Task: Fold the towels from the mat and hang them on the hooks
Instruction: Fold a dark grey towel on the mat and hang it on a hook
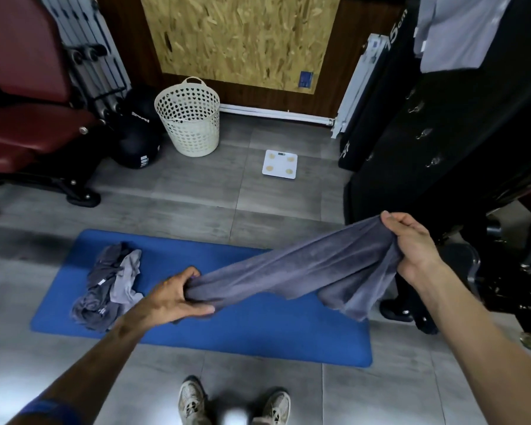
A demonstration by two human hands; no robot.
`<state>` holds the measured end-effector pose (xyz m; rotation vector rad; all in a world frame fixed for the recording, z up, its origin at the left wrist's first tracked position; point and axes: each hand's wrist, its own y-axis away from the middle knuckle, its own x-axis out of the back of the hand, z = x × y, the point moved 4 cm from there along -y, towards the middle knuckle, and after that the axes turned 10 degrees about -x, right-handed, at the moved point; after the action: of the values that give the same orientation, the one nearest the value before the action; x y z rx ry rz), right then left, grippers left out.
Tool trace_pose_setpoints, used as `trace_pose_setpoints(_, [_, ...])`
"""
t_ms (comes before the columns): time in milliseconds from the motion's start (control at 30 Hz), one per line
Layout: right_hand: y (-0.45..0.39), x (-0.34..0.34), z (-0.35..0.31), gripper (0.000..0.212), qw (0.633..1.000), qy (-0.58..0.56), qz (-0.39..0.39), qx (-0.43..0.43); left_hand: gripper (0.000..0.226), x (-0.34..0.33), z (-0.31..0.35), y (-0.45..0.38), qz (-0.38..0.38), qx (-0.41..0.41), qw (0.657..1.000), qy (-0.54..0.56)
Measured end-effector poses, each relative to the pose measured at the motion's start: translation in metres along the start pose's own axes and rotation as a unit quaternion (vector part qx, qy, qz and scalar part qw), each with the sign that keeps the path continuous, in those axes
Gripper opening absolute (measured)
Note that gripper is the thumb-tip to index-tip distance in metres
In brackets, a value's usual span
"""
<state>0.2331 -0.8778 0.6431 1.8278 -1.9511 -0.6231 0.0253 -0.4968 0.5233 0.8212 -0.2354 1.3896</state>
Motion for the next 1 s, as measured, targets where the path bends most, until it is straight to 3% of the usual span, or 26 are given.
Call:
trace_pose_setpoints(67, [-0.002,-0.004,-0.001,0.023,1.000,0.003,0.004,0.004,0.049,0.004,-0.003,0.002,-0.009,-0.003,0.994,-0.112])
trace_pose_setpoints(133, [-0.002,-0.011,-0.001,0.023,1.000,0.001,-0.006,0.004,0.039,0.010,-0.001,0.001,0.054,-0.003,0.983,-0.174])
trace_pose_setpoints(300, [-0.002,-0.015,-0.004,0.018,0.999,0.004,-0.036,0.028,0.034,0.041,0.014,-0.002,0.207,-0.025,0.965,-0.163])
trace_pose_setpoints(467, [-0.013,0.006,0.009,0.015,0.981,0.174,-0.001,0.090,0.025,0.076,0.020,0.006,0.327,0.014,0.936,-0.128])
trace_pose_setpoints(567, [-0.015,0.022,0.016,0.016,0.930,0.331,0.028,0.157,0.021,0.084,0.019,0.003,0.349,-0.007,0.937,-0.020])
trace_pose_setpoints(667, [-0.015,0.036,0.022,0.010,0.813,0.508,0.114,0.262,0.023,0.085,0.014,-0.007,0.324,-0.022,0.935,0.142])
trace_pose_setpoints(700, [-0.017,0.040,0.025,0.010,0.801,0.521,0.135,0.264,0.022,0.083,0.014,-0.010,0.309,-0.020,0.928,0.204])
trace_pose_setpoints(733, [-0.017,0.041,0.030,0.011,0.809,0.514,0.146,0.246,0.021,0.081,0.016,-0.013,0.297,-0.015,0.919,0.260])
trace_pose_setpoints(767, [-0.018,0.041,0.034,0.011,0.842,0.474,0.148,0.209,0.020,0.079,0.019,-0.015,0.292,-0.013,0.910,0.295])
trace_pose_setpoints(833, [-0.020,0.039,0.045,0.013,0.946,0.281,0.132,0.093,0.023,0.080,0.024,-0.019,0.287,-0.026,0.916,0.278])
trace_pose_setpoints(867, [-0.019,0.035,0.051,0.015,0.980,0.161,0.111,0.024,0.023,0.081,0.027,-0.021,0.277,-0.045,0.930,0.237])
trace_pose_setpoints(933, [-0.020,0.031,0.060,0.022,0.996,-0.006,0.074,-0.055,0.012,0.082,0.038,-0.022,0.230,-0.084,0.959,0.139])
trace_pose_setpoints(1000, [-0.022,0.036,0.068,0.025,0.995,-0.025,0.056,-0.077,0.012,0.083,0.039,-0.023,0.203,-0.087,0.973,0.060])
